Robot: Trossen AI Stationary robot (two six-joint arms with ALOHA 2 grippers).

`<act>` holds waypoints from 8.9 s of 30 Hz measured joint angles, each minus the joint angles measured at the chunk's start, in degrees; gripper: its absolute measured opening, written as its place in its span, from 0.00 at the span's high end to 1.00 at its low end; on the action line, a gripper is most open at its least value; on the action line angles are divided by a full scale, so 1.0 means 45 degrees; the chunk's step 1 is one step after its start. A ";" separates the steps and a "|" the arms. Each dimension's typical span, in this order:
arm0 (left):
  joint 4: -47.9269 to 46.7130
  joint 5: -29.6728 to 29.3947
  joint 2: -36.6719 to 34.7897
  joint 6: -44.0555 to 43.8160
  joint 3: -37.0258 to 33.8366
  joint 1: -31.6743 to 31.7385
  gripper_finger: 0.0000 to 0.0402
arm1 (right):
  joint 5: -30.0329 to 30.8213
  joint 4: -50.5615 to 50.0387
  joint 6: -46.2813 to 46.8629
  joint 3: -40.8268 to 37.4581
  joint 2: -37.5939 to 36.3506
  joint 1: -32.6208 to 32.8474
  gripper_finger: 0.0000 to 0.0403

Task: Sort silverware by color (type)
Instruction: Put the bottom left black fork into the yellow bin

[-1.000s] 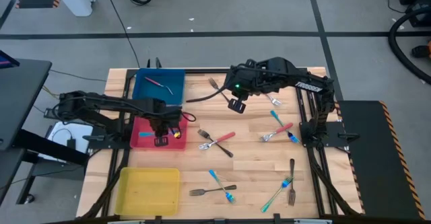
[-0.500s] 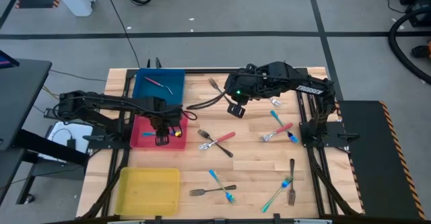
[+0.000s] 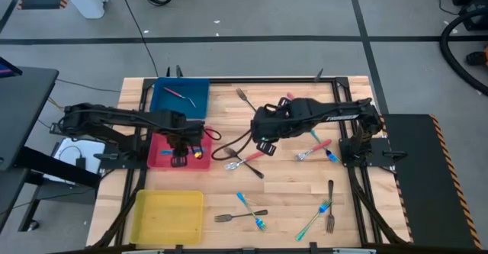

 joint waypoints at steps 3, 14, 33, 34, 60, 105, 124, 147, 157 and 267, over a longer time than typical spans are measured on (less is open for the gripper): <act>-0.0036 -0.0001 -0.0237 -0.0272 -0.0005 -0.0200 0.74 | 0.0325 0.0080 0.0084 -0.0784 0.0011 -0.0098 0.78; 0.0183 0.0003 -0.0650 -0.0541 0.0000 -0.0937 0.74 | -0.1137 0.1679 -0.1005 -0.3094 0.0002 -0.2746 0.78; 0.0195 -0.0094 -0.0650 -0.0361 -0.0005 -0.1271 0.74 | -0.5371 0.6759 -0.1192 -0.5662 0.0002 -0.0673 0.78; 0.0196 -0.0102 -0.0650 -0.0462 -0.0005 -0.1266 0.74 | -0.5369 0.7177 -0.1401 -0.5774 0.0002 -0.0433 0.77; 0.0838 -0.0097 -0.0647 -0.2310 -0.0015 -0.1596 0.74 | -0.4570 1.1233 0.3960 -0.6242 0.1938 0.3238 0.62; 0.2525 -0.0093 -0.0649 -0.3638 -0.0015 -0.5171 0.74 | -0.6763 1.5316 -0.2419 -0.6193 0.4397 0.3757 0.62; 0.2716 -0.0102 -0.0645 -0.4714 -0.0015 -0.5171 0.74 | -0.4653 1.5185 -0.2849 -0.6836 0.4547 0.4341 0.62; 0.3347 -0.0144 -0.0646 -0.4212 -0.0015 -0.5175 0.74 | -0.3670 1.6531 -0.2093 -0.6917 0.5340 0.4284 0.86; 0.3415 -0.0151 -0.0645 -0.4283 -0.0015 -0.5176 0.74 | -0.3504 1.6305 -0.1740 -0.6727 0.5325 0.4274 0.96; 1.7707 -0.6983 -0.0656 -0.1848 -0.0019 -0.4813 0.74 | 1.0286 1.5092 -0.5527 -0.5960 0.0011 0.4876 0.97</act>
